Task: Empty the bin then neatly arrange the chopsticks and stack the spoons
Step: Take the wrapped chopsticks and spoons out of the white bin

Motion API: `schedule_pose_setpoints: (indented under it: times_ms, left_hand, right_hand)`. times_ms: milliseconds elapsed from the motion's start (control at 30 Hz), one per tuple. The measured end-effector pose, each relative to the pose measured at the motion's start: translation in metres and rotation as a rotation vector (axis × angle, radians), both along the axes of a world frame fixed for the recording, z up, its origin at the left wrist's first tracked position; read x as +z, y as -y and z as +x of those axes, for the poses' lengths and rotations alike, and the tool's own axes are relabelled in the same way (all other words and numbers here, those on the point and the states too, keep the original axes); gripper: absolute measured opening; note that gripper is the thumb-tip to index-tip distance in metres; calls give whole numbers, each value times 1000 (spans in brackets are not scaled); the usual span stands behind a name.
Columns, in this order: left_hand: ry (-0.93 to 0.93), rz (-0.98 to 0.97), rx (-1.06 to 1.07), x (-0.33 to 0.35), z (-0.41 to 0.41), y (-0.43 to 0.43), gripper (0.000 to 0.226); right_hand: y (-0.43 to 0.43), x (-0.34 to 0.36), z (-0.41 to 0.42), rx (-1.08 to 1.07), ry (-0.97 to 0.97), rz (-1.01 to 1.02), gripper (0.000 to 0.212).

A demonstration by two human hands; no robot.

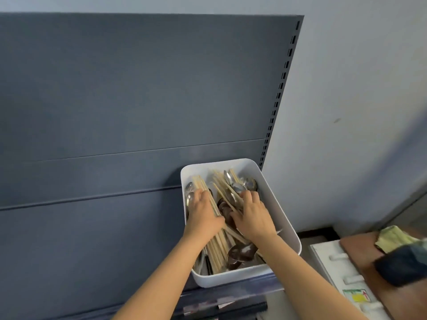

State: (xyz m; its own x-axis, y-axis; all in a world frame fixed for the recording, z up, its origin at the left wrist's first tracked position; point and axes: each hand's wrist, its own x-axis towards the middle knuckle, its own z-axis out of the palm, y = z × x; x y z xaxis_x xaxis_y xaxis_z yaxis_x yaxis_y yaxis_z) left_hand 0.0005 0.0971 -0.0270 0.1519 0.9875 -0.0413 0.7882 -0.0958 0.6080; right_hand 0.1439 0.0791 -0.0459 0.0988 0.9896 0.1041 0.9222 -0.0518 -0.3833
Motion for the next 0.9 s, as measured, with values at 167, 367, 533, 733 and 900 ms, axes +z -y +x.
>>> schedule_pose_setpoints:
  times_ms: [167, 367, 533, 733, 900]
  left_hand:
    - [194, -33, -3, -9, 0, -6, 80]
    - [374, -121, -9, -12, -2, -8, 88]
    - [748, -82, 160, -4, -3, -8, 80]
    - [871, 77, 270, 0, -2, -4, 36]
    - [905, 124, 354, 8, -1, -1, 35]
  right_hand:
    - [-1, -2, 2, -23, -84, 66, 58]
    - [-5, -3, -3, 89, 8, 267, 28]
    - [0, -1, -17, 276, -91, 123, 34]
    - [-30, 17, -48, 136, 141, -143, 29]
    - [-40, 21, -60, 180, 190, -231, 26]
